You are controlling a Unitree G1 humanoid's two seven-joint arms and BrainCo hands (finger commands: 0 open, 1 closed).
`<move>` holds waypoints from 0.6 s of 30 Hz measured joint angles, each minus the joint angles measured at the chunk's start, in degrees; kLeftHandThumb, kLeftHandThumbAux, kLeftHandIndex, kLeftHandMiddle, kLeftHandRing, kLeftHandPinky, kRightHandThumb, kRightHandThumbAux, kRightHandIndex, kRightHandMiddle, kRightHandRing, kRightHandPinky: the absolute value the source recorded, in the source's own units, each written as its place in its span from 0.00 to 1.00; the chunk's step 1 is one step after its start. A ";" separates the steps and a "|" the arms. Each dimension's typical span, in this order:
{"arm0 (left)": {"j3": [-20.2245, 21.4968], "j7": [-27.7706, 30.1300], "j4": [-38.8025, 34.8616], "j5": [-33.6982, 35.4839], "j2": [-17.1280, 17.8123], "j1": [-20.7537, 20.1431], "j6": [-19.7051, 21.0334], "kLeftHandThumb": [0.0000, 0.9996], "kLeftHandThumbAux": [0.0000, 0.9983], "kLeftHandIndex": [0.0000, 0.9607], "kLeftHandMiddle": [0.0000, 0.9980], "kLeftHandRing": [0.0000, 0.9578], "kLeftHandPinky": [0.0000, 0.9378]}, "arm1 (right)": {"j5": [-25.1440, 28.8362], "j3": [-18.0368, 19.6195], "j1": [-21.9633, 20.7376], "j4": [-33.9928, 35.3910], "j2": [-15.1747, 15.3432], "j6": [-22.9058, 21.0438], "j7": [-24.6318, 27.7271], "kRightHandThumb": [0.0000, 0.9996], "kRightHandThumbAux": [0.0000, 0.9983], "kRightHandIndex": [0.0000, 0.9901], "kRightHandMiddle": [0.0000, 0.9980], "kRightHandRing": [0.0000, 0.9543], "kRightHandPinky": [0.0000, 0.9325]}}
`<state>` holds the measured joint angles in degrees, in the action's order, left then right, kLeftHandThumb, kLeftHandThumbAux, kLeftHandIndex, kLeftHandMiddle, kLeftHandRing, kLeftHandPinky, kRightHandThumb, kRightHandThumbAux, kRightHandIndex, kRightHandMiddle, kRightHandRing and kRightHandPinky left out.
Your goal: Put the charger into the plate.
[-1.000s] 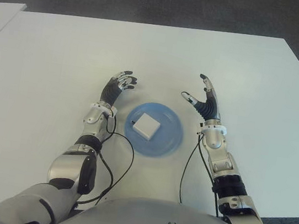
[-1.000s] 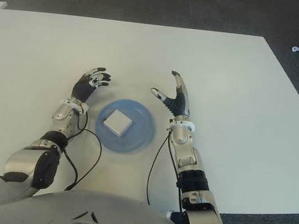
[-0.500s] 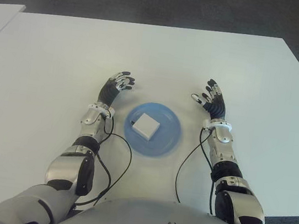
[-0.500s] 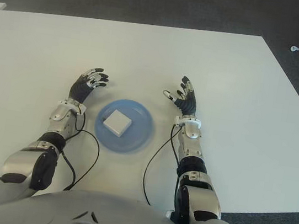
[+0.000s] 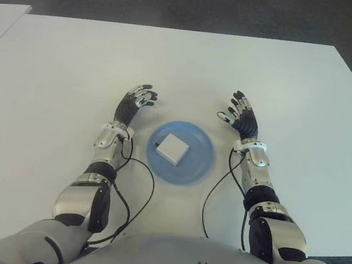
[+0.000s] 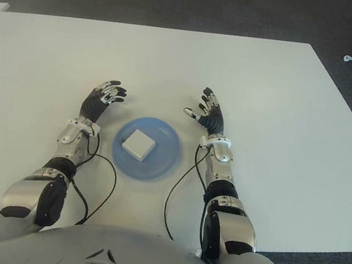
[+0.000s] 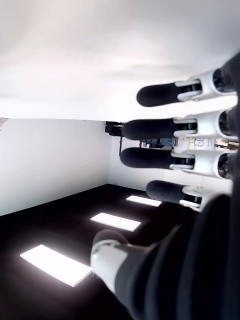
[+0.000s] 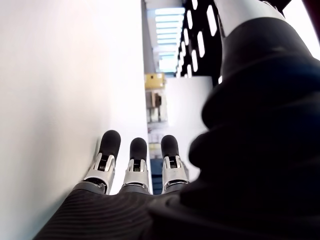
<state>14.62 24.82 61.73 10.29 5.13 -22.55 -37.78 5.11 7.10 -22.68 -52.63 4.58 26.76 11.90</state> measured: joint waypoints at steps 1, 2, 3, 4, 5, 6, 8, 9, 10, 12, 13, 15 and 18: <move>0.01 0.00 0.00 0.01 0.01 0.02 -0.01 0.08 0.58 0.29 0.38 0.38 0.37 | 0.15 0.23 -0.20 -0.55 0.08 0.24 0.54 0.00 0.91 0.01 0.01 0.00 0.01; 0.01 0.00 0.00 0.02 0.02 0.03 -0.01 0.08 0.58 0.29 0.38 0.37 0.36 | 0.36 0.43 -0.38 -1.00 0.16 0.45 1.06 0.00 0.91 0.01 0.01 0.00 0.01; 0.01 0.00 -0.01 0.02 0.04 0.03 -0.01 0.08 0.59 0.29 0.37 0.37 0.36 | 0.57 0.62 -0.55 -1.44 0.24 0.67 1.46 0.00 0.91 0.01 0.01 0.00 0.01; 0.02 0.00 -0.01 0.03 0.07 0.03 -0.01 0.08 0.59 0.29 0.37 0.37 0.36 | 0.73 0.75 -0.72 -1.85 0.33 0.87 1.85 0.00 0.91 0.01 0.01 0.00 0.01; 0.03 0.00 -0.01 0.04 0.10 0.03 -0.01 0.08 0.58 0.28 0.37 0.37 0.35 | 0.80 0.81 -0.87 -2.15 0.37 0.98 2.11 0.00 0.92 0.01 0.01 0.00 0.01; 0.04 -0.01 -0.01 0.04 0.15 0.03 0.00 0.08 0.58 0.28 0.36 0.36 0.34 | 0.84 0.86 -1.05 -2.48 0.40 1.10 2.37 0.00 0.92 0.01 0.01 0.00 0.02; 0.05 -0.09 -0.01 0.03 0.23 0.01 0.13 0.08 0.58 0.26 0.35 0.34 0.32 | 0.87 0.93 -1.42 -3.22 0.46 1.38 2.76 0.00 0.92 0.01 0.01 0.00 0.02; 0.06 -0.26 0.00 0.01 0.27 0.00 0.21 0.08 0.58 0.25 0.34 0.34 0.31 | 0.88 0.97 -1.59 -3.52 0.51 1.46 2.93 0.00 0.92 0.01 0.01 0.00 0.02; 0.06 -0.56 0.01 -0.04 0.35 -0.02 0.29 0.08 0.57 0.24 0.33 0.32 0.29 | 0.89 1.01 -1.83 -3.81 0.57 1.48 3.07 0.00 0.92 0.01 0.01 0.00 0.02; 0.06 -1.16 0.06 -0.16 0.57 -0.04 0.47 0.08 0.57 0.22 0.31 0.31 0.27 | 0.89 1.09 -2.16 -4.36 0.66 1.52 3.36 0.00 0.92 0.01 0.01 0.00 0.03; 0.06 -1.48 0.09 -0.19 0.71 -0.04 0.53 0.08 0.57 0.20 0.29 0.29 0.25 | 0.89 1.12 -2.25 -4.59 0.70 1.56 3.47 0.00 0.92 0.01 0.01 0.00 0.03; 0.06 -2.11 0.16 -0.25 1.02 -0.04 0.65 0.09 0.56 0.17 0.26 0.25 0.22 | 0.90 1.17 -2.45 -5.06 0.80 1.65 3.72 0.00 0.91 0.01 0.01 0.00 0.03; 0.05 -2.97 0.23 -0.27 1.40 -0.04 0.73 0.11 0.55 0.13 0.21 0.21 0.19 | 0.92 1.22 -2.67 -5.59 0.97 1.69 4.14 0.00 0.89 0.01 0.01 0.00 0.03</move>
<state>14.67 21.84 61.96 10.02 6.53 -22.59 -37.06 6.03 8.32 -25.35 -58.21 5.54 28.45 16.03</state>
